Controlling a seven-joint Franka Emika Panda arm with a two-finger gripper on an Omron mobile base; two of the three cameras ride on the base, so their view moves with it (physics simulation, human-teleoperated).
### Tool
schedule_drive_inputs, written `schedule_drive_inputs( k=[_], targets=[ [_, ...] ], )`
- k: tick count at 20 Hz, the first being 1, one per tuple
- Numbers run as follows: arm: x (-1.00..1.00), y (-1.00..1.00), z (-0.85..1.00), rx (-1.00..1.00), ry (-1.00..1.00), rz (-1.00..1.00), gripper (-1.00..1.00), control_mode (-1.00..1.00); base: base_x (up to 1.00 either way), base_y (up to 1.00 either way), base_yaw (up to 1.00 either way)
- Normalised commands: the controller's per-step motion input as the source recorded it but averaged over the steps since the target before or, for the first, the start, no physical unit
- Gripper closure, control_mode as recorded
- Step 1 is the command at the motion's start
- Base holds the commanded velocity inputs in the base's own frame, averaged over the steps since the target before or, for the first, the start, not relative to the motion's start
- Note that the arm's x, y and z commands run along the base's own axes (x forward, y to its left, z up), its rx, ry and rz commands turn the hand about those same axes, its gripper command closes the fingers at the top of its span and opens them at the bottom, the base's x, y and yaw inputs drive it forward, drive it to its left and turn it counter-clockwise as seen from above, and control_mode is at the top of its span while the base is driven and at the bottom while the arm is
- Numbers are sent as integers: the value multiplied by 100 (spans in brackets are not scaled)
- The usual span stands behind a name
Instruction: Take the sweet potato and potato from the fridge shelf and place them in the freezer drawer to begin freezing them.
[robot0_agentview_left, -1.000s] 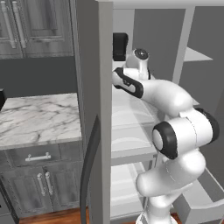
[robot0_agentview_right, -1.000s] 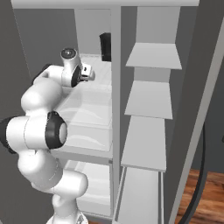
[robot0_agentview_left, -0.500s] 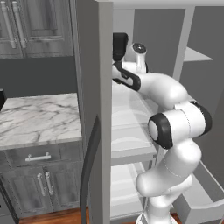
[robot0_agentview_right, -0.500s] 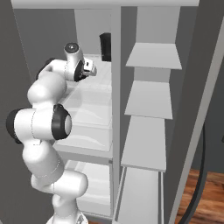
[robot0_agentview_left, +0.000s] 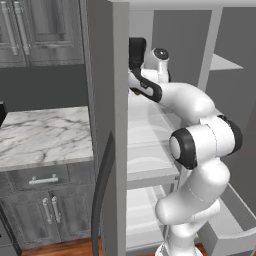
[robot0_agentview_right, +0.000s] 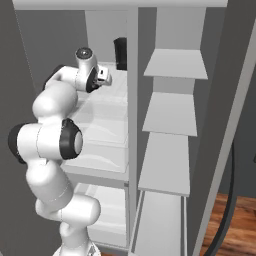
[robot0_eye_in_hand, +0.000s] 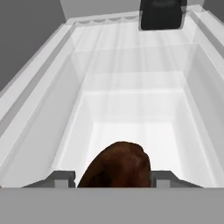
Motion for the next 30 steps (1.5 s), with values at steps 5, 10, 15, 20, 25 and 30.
schedule_drive_inputs(
  k=[5,10,15,20,25,30],
  targets=[
    [-62,-22,-8,0,-6,0,100,-100,0,0,0],
    [-98,-22,-1,0,-9,0,100,-100,0,0,0],
    [-100,-5,7,0,-11,0,100,-100,0,0,0],
    [-100,0,33,-1,1,0,100,-100,0,0,0],
    [-100,0,15,-8,13,0,100,-100,0,0,0],
    [-100,-1,-1,-10,21,0,100,-100,0,0,0]
  ],
)
